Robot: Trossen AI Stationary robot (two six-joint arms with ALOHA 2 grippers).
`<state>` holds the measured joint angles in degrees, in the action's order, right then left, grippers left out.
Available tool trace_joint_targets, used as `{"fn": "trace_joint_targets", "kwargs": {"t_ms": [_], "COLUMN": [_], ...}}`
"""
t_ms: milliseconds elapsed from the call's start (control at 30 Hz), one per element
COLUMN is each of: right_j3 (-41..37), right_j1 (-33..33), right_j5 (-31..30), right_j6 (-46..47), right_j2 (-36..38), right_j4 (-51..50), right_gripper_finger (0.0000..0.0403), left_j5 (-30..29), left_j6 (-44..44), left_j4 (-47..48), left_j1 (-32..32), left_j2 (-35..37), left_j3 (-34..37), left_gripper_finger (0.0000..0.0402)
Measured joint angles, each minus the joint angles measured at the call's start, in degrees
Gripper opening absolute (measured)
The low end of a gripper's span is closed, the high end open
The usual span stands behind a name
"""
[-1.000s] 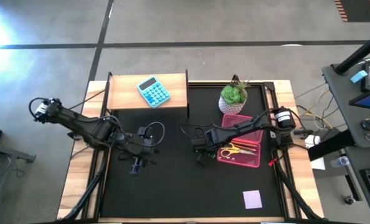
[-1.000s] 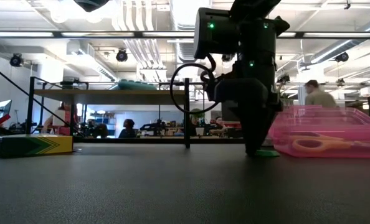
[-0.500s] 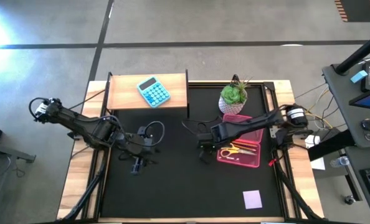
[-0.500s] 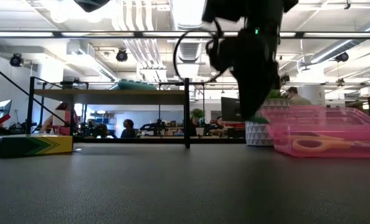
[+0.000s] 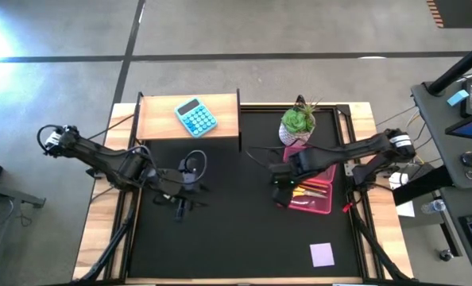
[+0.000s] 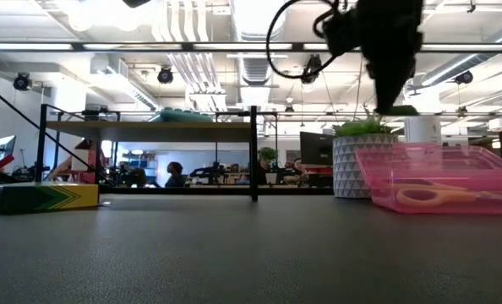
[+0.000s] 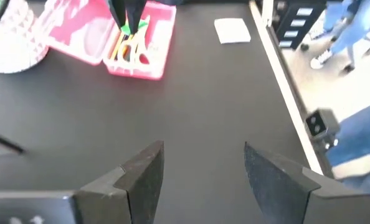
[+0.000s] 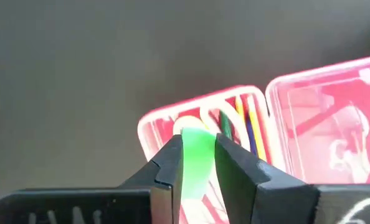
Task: Pack school essentials
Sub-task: Put the green eraser into the supply box
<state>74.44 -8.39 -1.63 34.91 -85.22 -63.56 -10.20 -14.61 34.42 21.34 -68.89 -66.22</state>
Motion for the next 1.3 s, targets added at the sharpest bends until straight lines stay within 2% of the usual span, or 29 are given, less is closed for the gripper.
{"fn": "trace_joint_targets", "kwargs": {"t_ms": [233,367,633,933,1300], "right_j3": [-1.91,-4.36,-12.81,-22.12,-28.51], "right_j1": [-4.67,-6.89,-9.86,-12.38,-12.73], "right_j5": [-0.11,-2.88,-2.93,-1.25,0.28], "right_j6": [-1.24,-1.21,-0.5,2.76,4.92], "right_j2": [1.68,1.95,3.27,5.8,10.1], "right_j4": [-0.61,-1.04,-1.68,-0.13,5.6], "right_gripper_finger": [0.0078,0.0074,0.0082,0.0077,0.0088], "left_j5": [-0.17,-0.15,0.49,0.92,0.94], "left_j6": [0.0,-0.07,-0.29,-7.23,-7.75], "left_j4": [-6.72,-10.91,-17.88,-20.94,-23.64], "left_j1": [0.0,0.0,0.04,0.04,0.04], "left_j2": [-3.86,-6.13,-9.05,-11.44,-13.36], "left_j3": [0.0,0.0,-0.07,-0.13,-0.28], "left_gripper_finger": [0.0203,0.0203,0.0203,0.0203,0.0203]}}
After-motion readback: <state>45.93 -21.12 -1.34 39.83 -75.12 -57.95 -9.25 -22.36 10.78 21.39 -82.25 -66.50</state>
